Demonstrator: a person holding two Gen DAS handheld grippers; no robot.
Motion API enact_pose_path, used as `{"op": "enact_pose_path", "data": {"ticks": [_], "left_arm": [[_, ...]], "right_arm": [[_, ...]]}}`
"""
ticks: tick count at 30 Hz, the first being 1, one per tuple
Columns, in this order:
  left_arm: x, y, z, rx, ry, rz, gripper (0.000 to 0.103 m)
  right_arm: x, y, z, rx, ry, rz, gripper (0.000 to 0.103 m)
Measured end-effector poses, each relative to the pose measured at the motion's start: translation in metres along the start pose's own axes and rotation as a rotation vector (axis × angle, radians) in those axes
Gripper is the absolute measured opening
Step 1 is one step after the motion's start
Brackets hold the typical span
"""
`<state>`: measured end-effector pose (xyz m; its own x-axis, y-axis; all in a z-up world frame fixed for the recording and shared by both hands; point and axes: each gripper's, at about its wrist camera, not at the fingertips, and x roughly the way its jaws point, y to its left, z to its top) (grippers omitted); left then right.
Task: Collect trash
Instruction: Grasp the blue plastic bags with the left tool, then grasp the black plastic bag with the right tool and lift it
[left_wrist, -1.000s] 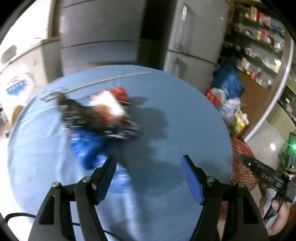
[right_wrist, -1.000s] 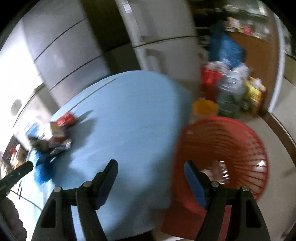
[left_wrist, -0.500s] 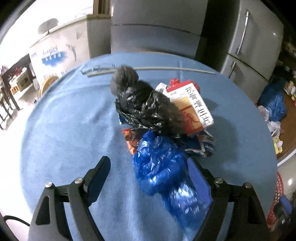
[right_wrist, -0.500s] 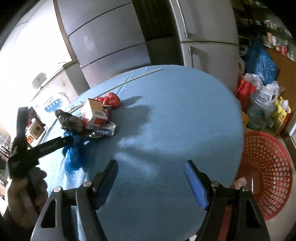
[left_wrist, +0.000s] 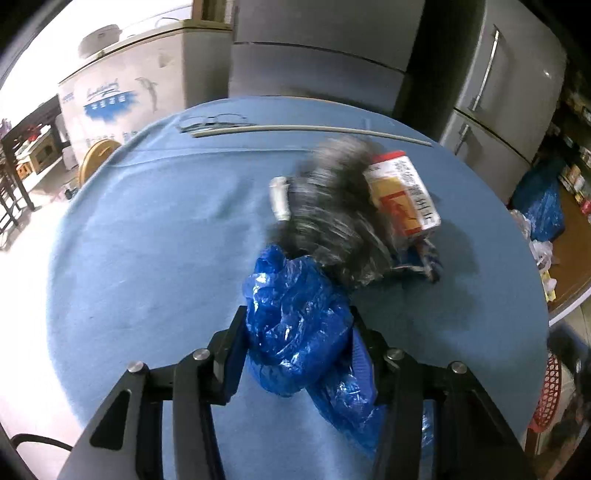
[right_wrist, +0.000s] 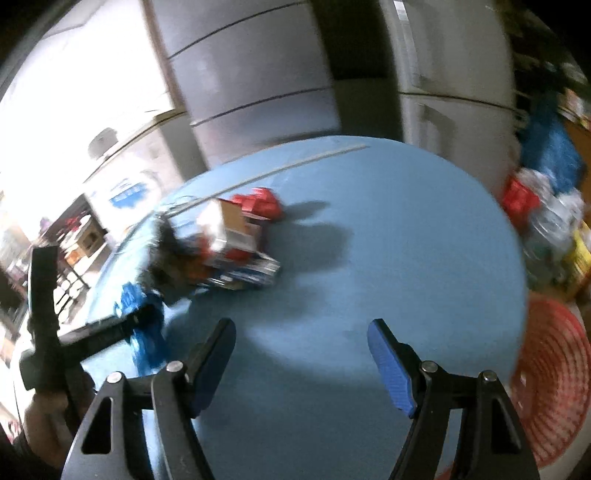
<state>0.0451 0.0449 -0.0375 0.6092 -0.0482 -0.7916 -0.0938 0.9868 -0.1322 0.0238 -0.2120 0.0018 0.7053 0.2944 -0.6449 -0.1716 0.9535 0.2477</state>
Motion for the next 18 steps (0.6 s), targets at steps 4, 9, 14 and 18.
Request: {"op": "enact_pose_path", "data": {"ticks": [4,9,14,18], "left_arm": [[-0.013,0.020,-0.005,-0.007,-0.020,0.028,0.051],[-0.011,0.034,-0.005,-0.033,-0.017,0.036,0.051],[-0.006,0.046,-0.006,-0.054,-0.013,0.038,0.051],[-0.007,0.053,-0.004,-0.066,-0.024,0.044,0.052]], "right_arm": [[0.029,0.049,0.018,-0.087,0.033,0.126,0.077],[0.065,0.082,0.025,-0.054,0.083,0.200,0.077],[0.086,0.095,0.024,-0.013,0.114,0.200,0.077],[0.102,0.108,0.027,-0.016,0.120,0.188,0.077]]}}
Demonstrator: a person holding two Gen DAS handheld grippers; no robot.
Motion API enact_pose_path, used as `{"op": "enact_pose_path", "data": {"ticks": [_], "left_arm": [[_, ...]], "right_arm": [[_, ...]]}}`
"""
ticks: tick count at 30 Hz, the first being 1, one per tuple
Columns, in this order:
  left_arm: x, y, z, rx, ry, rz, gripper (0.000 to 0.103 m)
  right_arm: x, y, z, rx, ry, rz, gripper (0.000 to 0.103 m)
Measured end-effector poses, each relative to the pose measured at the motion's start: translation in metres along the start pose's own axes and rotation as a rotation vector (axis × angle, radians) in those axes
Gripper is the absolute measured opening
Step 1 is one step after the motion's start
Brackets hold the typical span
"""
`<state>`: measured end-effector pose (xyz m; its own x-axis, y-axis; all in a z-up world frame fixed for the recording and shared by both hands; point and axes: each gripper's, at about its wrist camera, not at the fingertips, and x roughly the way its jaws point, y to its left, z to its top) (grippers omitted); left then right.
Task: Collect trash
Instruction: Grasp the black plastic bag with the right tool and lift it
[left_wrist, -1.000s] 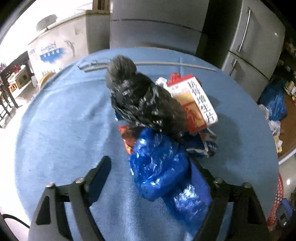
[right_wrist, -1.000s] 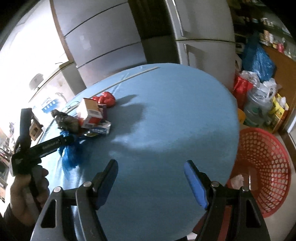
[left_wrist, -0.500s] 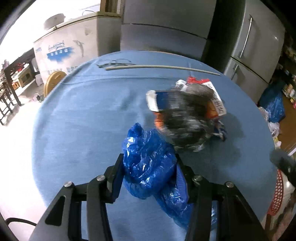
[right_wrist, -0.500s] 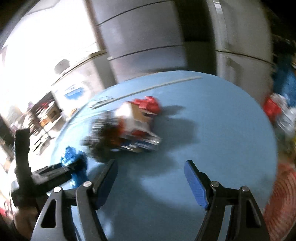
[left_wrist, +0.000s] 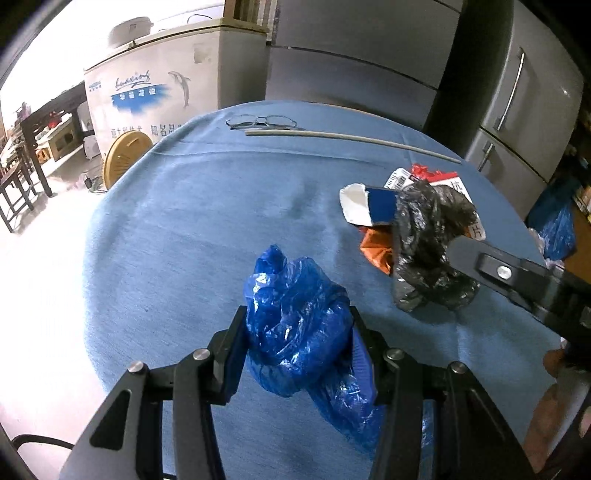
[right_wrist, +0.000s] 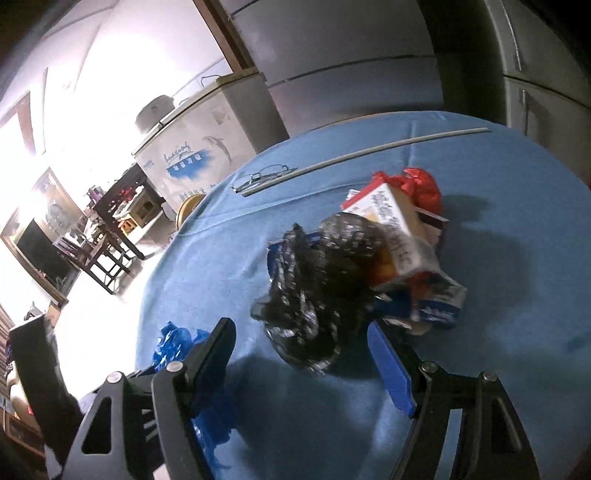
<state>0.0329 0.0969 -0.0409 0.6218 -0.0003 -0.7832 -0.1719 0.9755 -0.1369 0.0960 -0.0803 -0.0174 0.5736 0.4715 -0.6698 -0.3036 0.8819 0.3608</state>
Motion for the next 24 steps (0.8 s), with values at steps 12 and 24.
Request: {"op": "enact_pose_path", "data": {"ticks": [12,24], "left_arm": [[-0.001,-0.001,-0.002,0.007,-0.001,0.011,0.052],[-0.008,-0.030,-0.002,0.078,-0.020,-0.013,0.051]], "right_arm": [[0.046,-0.013,0.010,0.046,0.044,-0.036,0.038],[-0.055,-0.064,-0.036,0.144,-0.069,-0.042,0.038]]}}
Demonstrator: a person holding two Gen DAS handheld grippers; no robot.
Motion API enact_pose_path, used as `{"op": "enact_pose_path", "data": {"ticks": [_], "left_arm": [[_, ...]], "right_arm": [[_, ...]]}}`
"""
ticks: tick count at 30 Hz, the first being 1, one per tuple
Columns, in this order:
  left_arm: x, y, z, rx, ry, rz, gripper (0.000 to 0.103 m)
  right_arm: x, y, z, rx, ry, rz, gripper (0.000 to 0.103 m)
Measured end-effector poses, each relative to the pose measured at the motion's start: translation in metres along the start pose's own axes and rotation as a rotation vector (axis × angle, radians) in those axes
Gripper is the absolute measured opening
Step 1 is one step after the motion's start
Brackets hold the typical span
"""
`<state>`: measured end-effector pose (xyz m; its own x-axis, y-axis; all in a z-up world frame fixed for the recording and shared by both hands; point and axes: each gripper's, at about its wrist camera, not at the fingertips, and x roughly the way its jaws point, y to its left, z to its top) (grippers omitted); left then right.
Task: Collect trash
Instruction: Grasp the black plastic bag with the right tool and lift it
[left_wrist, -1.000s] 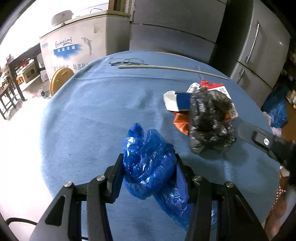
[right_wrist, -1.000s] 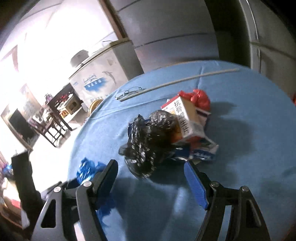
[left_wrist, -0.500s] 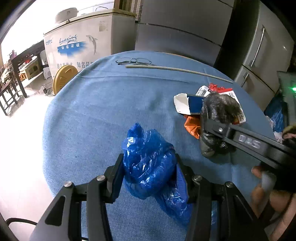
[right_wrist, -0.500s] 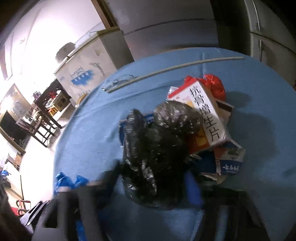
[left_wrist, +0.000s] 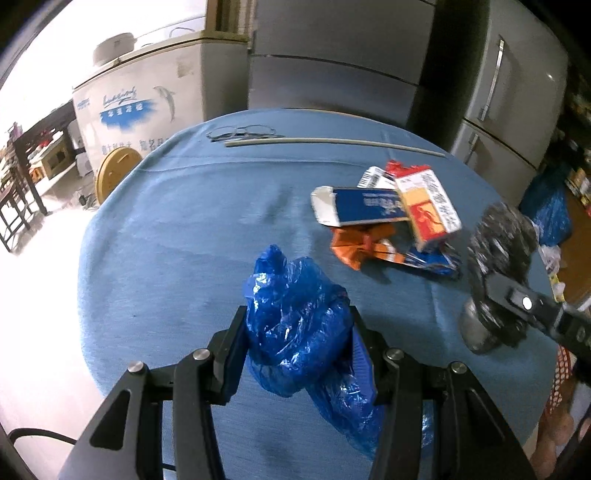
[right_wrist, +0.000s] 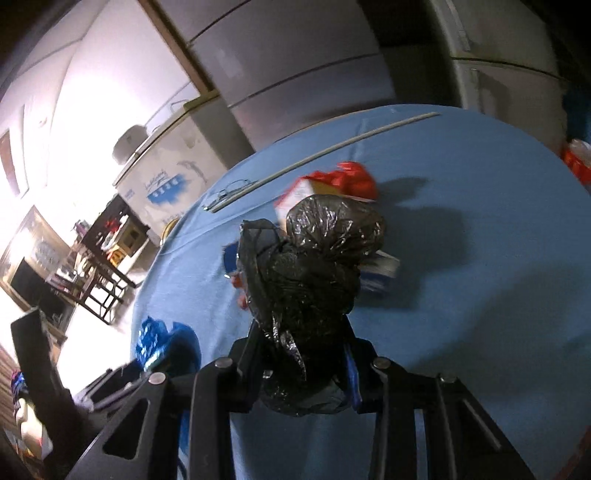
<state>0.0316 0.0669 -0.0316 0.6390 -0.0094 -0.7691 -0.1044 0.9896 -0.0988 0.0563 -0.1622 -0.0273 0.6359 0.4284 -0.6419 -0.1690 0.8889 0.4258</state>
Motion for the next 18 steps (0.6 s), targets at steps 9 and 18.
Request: {"op": "enact_pose_path", "data": {"ticks": [9,18], "left_arm": [[-0.005,-0.042,-0.005,0.094,-0.001,-0.024,0.051],[-0.008,-0.075,-0.011,0.168,0.008,-0.043,0.051]], "right_arm": [[-0.044,-0.062,-0.018,0.128,-0.042,-0.052,0.038],[-0.073,-0.101,-0.032,0.208,-0.077,-0.081,0.038]]}}
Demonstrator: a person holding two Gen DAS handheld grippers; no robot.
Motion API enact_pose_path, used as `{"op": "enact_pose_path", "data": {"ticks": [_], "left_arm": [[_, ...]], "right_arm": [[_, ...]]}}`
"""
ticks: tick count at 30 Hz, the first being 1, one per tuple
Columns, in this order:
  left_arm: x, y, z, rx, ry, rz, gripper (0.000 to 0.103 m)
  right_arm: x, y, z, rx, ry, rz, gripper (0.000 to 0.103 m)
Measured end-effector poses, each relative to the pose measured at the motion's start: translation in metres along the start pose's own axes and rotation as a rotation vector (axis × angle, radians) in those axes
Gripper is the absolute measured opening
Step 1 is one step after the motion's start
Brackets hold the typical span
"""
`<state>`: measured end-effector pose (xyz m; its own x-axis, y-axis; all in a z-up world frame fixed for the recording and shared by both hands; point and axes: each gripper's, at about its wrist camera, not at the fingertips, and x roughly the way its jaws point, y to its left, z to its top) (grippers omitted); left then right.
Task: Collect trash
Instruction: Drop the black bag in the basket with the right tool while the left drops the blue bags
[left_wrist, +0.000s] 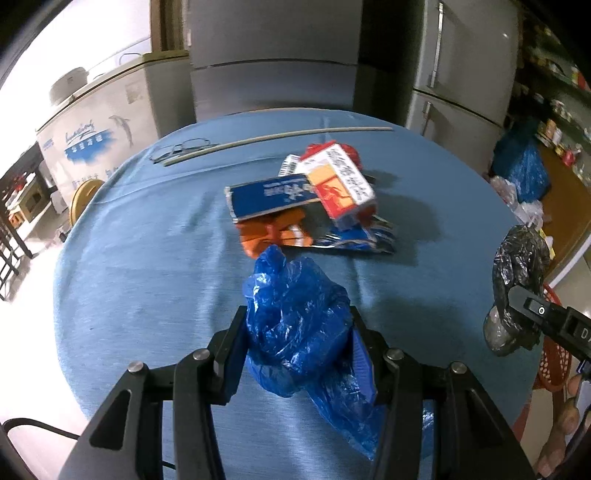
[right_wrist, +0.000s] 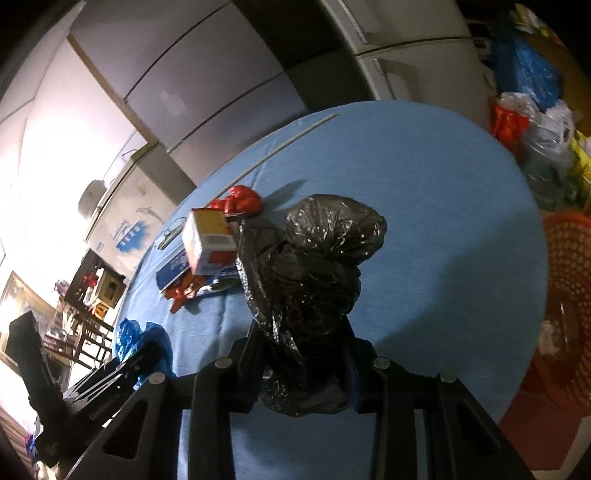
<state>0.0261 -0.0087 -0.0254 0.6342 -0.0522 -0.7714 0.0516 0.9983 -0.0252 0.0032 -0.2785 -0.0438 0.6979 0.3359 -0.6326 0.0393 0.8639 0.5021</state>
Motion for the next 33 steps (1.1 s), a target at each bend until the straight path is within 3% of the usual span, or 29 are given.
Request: {"op": "enact_pose_path", "data": {"ticks": [19,33], "left_arm": [[-0.003,-0.050,0.008,0.096,-0.007,-0.034,0.051],[-0.006,-0.079,0.013,0.166,-0.022,-0.056,0.051]], "right_arm": [[-0.046,-0.048,0.002,0.100,-0.093,-0.050,0.038],[-0.083,-0.099,0.000,0.178,-0.153,-0.147,0.038]]}}
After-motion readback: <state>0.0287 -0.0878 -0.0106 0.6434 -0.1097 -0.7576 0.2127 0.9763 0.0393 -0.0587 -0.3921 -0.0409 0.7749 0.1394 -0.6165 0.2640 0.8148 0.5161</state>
